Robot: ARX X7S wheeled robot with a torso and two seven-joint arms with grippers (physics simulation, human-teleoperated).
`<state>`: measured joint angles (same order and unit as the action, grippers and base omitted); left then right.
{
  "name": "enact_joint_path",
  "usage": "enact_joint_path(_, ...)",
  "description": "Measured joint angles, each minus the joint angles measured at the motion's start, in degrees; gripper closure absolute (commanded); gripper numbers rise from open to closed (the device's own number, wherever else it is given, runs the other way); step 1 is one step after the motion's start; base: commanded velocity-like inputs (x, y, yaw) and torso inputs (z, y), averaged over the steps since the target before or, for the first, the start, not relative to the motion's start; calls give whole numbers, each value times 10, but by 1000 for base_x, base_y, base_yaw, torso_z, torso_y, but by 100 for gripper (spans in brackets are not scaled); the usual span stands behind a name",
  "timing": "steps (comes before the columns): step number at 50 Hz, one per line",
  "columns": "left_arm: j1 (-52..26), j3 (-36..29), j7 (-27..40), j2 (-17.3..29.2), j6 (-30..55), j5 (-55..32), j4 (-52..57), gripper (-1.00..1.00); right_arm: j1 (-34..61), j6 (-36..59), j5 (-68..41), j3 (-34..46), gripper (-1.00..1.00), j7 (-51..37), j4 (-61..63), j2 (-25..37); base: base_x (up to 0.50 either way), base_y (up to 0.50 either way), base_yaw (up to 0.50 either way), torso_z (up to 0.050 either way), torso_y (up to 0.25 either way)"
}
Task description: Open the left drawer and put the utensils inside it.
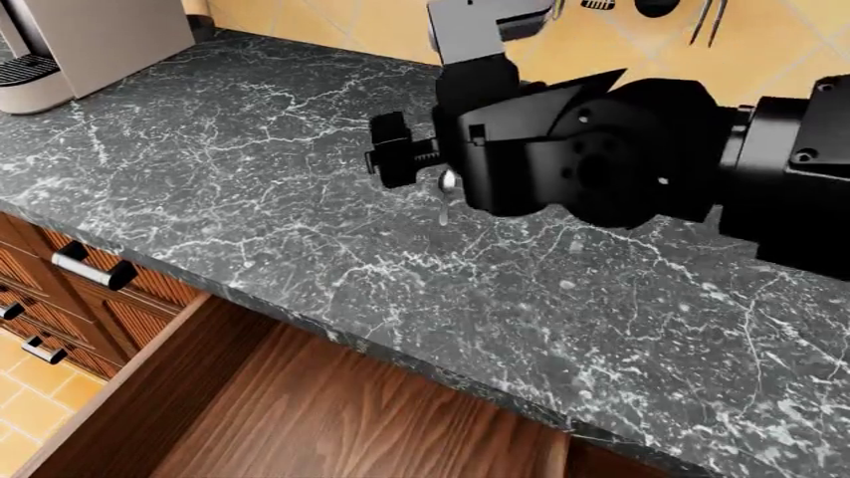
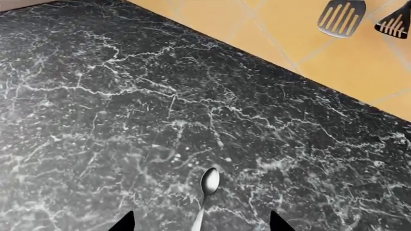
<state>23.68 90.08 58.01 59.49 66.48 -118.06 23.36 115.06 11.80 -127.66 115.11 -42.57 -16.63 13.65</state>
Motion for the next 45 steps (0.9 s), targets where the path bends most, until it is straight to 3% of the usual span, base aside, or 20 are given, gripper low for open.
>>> enact_joint_path(19, -5, -4, -7, -12, 4, 10, 3, -100, -83, 51, -11, 4, -100, 74, -217, -96, 0, 0, 0, 0, 0)
enact_joint_path(34, -9, -7, -14, -20, 6, 17, 4, -100, -174, 152, 134, -154, -100, 98, -371, -128, 0, 0, 0, 0, 0)
enact_joint_path(45, -10, -4, -22, -26, 12, 22, 3, -100, -215, 173, 170, -205, -100, 121, -423, -133, 0, 0, 0, 0, 0)
